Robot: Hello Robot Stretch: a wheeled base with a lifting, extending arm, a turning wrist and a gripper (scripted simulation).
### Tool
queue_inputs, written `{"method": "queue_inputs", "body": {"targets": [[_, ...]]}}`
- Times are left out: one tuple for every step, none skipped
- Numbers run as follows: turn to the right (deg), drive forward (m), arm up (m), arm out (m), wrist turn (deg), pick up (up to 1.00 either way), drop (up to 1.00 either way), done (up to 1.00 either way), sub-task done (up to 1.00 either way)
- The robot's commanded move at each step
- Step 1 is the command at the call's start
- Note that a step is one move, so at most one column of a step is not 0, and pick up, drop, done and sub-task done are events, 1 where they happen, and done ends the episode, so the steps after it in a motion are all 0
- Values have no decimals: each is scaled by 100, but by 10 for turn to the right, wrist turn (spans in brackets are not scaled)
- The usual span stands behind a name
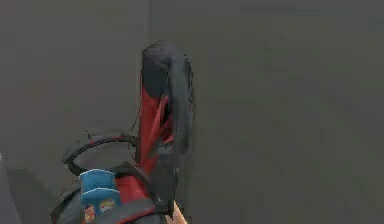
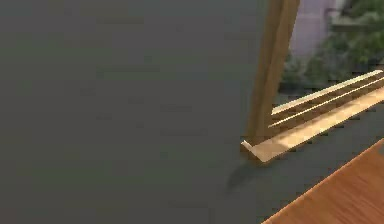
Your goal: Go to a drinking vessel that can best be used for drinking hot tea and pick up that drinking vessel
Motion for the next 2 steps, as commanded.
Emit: {"method": "queue_inputs", "body": {"targets": [[450,0,0,0,0,0,0,0,0],[450,0,0,0,0,0,0,0,0]]}}
